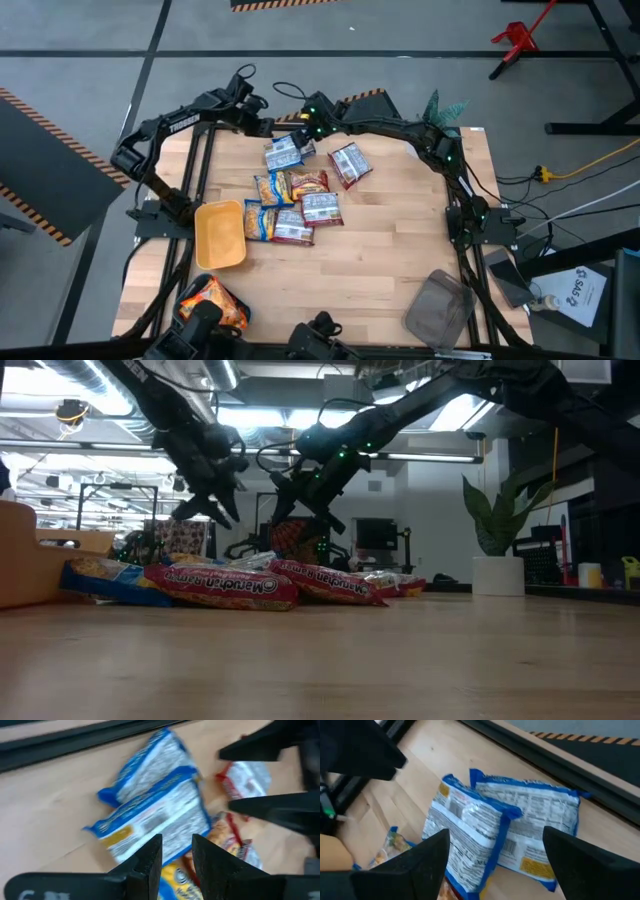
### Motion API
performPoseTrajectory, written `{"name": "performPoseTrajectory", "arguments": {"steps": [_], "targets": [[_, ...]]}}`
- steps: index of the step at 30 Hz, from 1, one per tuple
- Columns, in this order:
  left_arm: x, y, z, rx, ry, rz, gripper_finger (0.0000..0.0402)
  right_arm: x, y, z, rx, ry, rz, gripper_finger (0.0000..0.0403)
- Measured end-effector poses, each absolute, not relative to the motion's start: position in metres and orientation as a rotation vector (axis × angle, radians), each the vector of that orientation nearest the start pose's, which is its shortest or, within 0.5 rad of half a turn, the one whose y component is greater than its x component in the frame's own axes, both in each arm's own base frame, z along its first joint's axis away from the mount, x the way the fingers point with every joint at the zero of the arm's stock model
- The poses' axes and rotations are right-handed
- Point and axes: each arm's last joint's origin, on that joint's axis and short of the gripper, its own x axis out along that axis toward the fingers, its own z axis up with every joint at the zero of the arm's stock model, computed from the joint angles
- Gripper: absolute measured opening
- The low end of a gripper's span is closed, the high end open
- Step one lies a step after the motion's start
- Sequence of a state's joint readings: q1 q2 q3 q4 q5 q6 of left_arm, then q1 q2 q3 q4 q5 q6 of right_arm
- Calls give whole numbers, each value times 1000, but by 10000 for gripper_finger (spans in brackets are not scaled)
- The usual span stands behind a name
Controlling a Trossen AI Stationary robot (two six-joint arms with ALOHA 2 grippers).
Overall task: Sort Maruchan noodles
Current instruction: Put the blue noodle pack into the yellow bin
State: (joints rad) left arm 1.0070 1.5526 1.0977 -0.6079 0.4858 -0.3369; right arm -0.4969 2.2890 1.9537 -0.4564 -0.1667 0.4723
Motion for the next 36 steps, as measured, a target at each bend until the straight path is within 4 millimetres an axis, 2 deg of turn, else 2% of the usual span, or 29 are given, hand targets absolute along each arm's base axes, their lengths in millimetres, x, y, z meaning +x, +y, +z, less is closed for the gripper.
{"name": "performPoseTrajectory", "arguments": {"steps": [6, 12, 17, 19, 21, 24, 28, 30, 36], "targets": [[170, 252, 228, -1015, 789, 726, 101, 454, -240, 211, 701, 657, -484, 304], [174, 248, 230, -1137, 730, 535, 101, 453, -240, 217, 745, 680, -357, 303], [172, 245, 237, -1121, 715, 539, 101, 454, -241, 239, 486, 720, -261, 303], [171, 245, 236, -1126, 725, 549, 101, 456, -242, 240, 432, 762, -230, 303], [169, 244, 235, -1135, 737, 558, 101, 456, -248, 239, 387, 815, -216, 303], [168, 243, 235, -1151, 752, 561, 101, 452, -268, 241, 393, 832, -224, 303], [167, 241, 234, -1166, 768, 561, 101, 449, -283, 225, 522, 835, -271, 303], [167, 241, 234, -1170, 774, 564, 101, 456, -276, 215, 555, 851, -267, 303], [167, 239, 232, -1166, 800, 596, 101, 477, -249, 192, 474, 910, -212, 303]]}}
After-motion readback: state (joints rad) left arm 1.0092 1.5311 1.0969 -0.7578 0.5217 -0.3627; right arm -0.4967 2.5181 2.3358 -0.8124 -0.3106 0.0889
